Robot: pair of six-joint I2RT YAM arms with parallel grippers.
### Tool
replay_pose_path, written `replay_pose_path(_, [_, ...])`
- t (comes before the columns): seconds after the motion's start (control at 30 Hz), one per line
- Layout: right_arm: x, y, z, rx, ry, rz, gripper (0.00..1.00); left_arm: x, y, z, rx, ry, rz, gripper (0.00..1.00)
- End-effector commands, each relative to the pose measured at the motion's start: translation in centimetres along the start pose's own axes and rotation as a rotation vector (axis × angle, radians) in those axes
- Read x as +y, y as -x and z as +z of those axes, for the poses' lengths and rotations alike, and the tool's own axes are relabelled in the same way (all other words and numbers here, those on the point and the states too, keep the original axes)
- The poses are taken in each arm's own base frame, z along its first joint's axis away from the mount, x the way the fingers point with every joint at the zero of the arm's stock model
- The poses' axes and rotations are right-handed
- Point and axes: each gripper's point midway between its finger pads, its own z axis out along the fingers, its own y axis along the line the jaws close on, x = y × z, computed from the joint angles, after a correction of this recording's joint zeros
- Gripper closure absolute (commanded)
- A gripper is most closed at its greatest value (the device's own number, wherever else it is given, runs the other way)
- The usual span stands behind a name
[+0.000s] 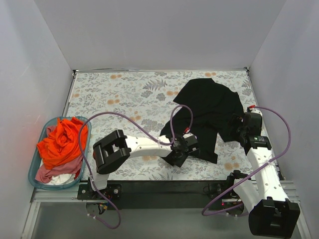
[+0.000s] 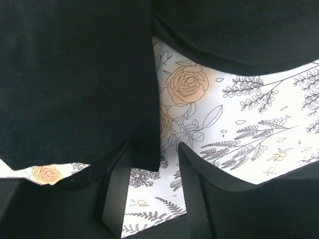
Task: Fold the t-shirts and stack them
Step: Flatten the tshirt out
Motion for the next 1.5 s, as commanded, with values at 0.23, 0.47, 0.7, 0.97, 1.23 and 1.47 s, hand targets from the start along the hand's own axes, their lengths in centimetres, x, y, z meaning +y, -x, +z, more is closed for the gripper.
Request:
replay_pose_path(0.23, [0.1,1.1,-0.1,-0.043,0.005,-0.007,0.15,2.3,-3.4,1.1,0.173,-0.046,-0.062,0.79])
replay_pose_path(0.47, [-0.1,0.6,0.4,-0.031,-0.006,-0.005,0.15,5.0,-3.7,1.3,0.161,0.039,-0.082,1.0])
replay_pose_path(0.7, [-0.8,0.7,0.7,-0.029,-0.048,-0.012,0.16,16.5,-0.7,-0.8,0.033,0.235,-0.295,1.0])
replay_pose_path(0.97, [-1.9,1.2,1.5,-0.012,-0.126,-0.018,0.21,26.8,1.2,-3.4,-0.112,0.45,-0.415,1.0])
replay_pose_path(1.23, [-1.3,2.5,2.7,0.005,-0.1,-0.027,0.43,31.3,-0.2,-4.0,-0.19,0.603,-0.523,1.0])
replay_pose_path(1.47, [-1.6,4.0,5.7,-0.018,-0.082,0.006,0.59,32.0,-0.3,-4.6,-0.221,0.607,-0.552,1.0])
